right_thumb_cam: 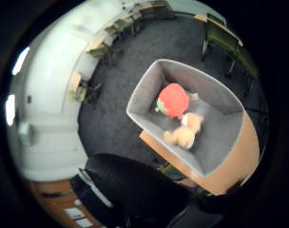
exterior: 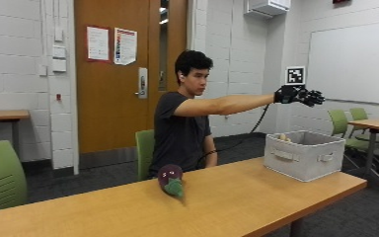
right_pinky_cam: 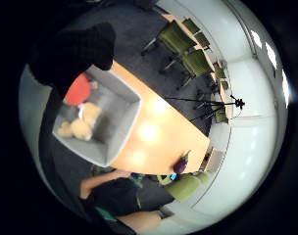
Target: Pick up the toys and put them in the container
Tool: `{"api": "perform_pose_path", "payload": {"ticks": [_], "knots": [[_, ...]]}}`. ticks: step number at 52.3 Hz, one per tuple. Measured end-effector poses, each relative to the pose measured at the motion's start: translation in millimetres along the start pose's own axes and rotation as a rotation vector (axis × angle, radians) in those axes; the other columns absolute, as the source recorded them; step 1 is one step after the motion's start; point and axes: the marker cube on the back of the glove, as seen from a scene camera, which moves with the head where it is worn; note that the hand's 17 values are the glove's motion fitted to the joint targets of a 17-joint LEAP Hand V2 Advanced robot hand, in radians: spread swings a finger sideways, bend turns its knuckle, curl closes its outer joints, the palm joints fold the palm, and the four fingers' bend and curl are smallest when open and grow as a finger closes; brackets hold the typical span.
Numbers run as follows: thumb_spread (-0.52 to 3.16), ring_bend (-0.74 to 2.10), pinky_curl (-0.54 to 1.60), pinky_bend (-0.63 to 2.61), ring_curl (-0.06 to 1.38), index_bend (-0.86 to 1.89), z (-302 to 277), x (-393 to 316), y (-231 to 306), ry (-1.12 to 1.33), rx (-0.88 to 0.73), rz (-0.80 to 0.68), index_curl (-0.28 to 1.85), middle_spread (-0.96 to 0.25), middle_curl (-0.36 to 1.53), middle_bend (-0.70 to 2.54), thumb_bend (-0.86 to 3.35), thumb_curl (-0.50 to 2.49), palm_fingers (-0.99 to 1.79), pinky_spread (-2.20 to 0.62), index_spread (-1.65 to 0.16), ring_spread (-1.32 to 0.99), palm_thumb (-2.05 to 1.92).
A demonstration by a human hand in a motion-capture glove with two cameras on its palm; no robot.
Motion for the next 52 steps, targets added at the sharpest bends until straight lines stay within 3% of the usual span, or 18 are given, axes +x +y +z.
{"api": "perform_pose_path", "payload": {"ticks": [5, 13, 20, 23, 27, 29, 40, 52], "knots": [[0.81, 0.72, 0.42, 1.37, 0.28, 0.03, -8.8, 11.1, 7.0, -0.009, 0.013, 0.082, 0.37, 0.02, 0.51, 0.33, -0.2, 0.33, -0.28, -0.06, -0.27, -0.07, -0.28], [0.81, 0.66, 0.37, 1.25, 0.26, 0.06, -21.9, 76.7, 37.5, 0.001, 0.05, 0.075, 0.3, 0.05, 0.49, 0.3, -0.18, 0.24, -0.21, -0.03, -0.26, -0.05, -0.26], [0.82, 0.62, 0.34, 1.16, 0.25, 0.08, -36.5, 109.6, 89.1, -0.139, 0.077, -0.17, 0.26, 0.06, 0.47, 0.27, -0.17, 0.19, -0.18, -0.02, -0.26, -0.05, -0.25], [0.82, 0.59, 0.33, 1.13, 0.24, 0.08, -35.4, 139.0, 107.1, -0.09, 0.093, -0.088, 0.25, 0.06, 0.46, 0.27, -0.17, 0.18, -0.18, -0.01, -0.26, -0.05, -0.25], [0.82, 0.55, 0.32, 1.1, 0.23, 0.1, -24.7, 194.9, 120.8, 0.095, 0.088, 0.182, 0.24, 0.07, 0.46, 0.26, -0.16, 0.16, -0.16, -0.01, -0.25, -0.04, -0.24], [0.83, 0.54, 0.31, 1.08, 0.23, 0.1, -21.7, 215.0, 130.9, 0.12, 0.084, 0.242, 0.24, 0.07, 0.45, 0.25, -0.16, 0.15, -0.15, -0.01, -0.25, -0.04, -0.24], [0.84, 0.48, 0.27, 0.87, 0.22, 0.17, -14.0, 340.9, 229.5, 0.062, 0.096, 0.413, 0.26, 0.06, 0.45, 0.26, -0.15, 0.11, -0.11, -0.05, -0.19, -0.07, -0.23], [0.85, 0.37, 0.25, 0.71, 0.21, 0.17, 3.9, 417.4, 317.8, 0.02, 0.079, 0.508, 0.3, 0.03, 0.44, 0.23, -0.15, 0.09, -0.08, -0.1, -0.12, -0.14, -0.22]]}}
